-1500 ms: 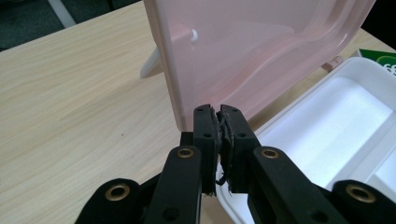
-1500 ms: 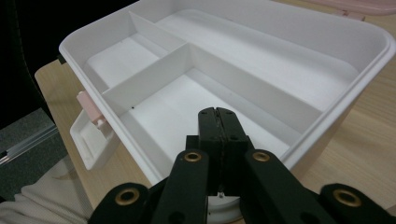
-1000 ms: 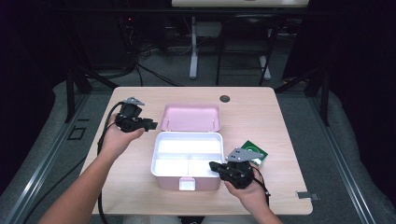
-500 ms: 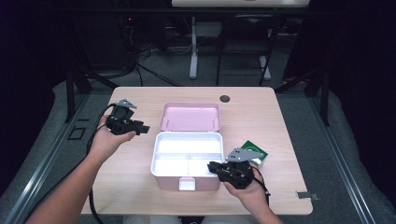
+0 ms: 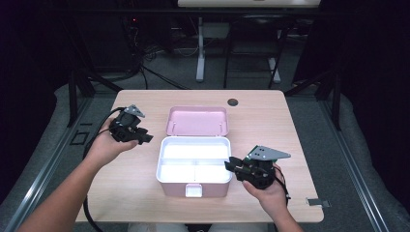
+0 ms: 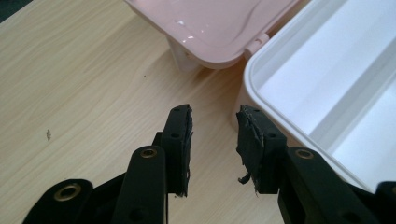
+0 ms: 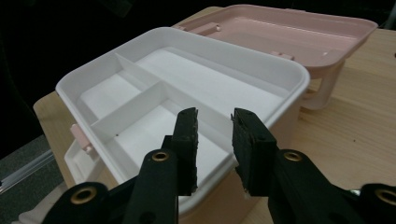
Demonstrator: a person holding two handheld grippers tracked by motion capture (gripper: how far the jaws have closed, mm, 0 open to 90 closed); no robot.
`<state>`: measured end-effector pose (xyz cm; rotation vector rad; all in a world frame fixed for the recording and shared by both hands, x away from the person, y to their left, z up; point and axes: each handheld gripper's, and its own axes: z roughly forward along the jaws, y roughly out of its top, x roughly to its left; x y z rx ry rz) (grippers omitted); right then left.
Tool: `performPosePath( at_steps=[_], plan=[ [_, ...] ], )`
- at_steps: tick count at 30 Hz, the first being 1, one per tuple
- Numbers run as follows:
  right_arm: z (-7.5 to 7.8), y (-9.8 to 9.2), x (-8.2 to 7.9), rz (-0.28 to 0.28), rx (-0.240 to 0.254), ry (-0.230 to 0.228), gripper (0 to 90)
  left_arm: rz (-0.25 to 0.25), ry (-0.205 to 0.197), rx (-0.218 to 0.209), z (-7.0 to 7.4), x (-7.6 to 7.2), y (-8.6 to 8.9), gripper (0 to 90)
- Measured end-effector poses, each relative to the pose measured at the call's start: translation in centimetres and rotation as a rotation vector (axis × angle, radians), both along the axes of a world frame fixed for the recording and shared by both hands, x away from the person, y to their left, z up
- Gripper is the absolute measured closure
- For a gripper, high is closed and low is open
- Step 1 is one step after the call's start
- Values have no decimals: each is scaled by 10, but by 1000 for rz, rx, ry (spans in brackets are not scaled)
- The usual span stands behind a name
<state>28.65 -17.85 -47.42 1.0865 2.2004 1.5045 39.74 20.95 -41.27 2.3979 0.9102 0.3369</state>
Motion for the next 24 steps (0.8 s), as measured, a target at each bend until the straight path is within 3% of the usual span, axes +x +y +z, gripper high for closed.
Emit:
performPosePath(
  at_steps=[4,8,19,24],
  plan=[
    [-4,-12,7,-44,-8,19,652,-59,-6,76,5,-2,-11,640],
    [-9,-18,10,-73,-22,28,635,-107,3,117,9,-4,-21,639],
    [-14,-25,12,-96,-26,47,622,-266,12,245,14,-12,-53,647],
    [-17,-29,13,-106,-24,52,613,-353,36,301,14,-16,-70,671]
  ],
)
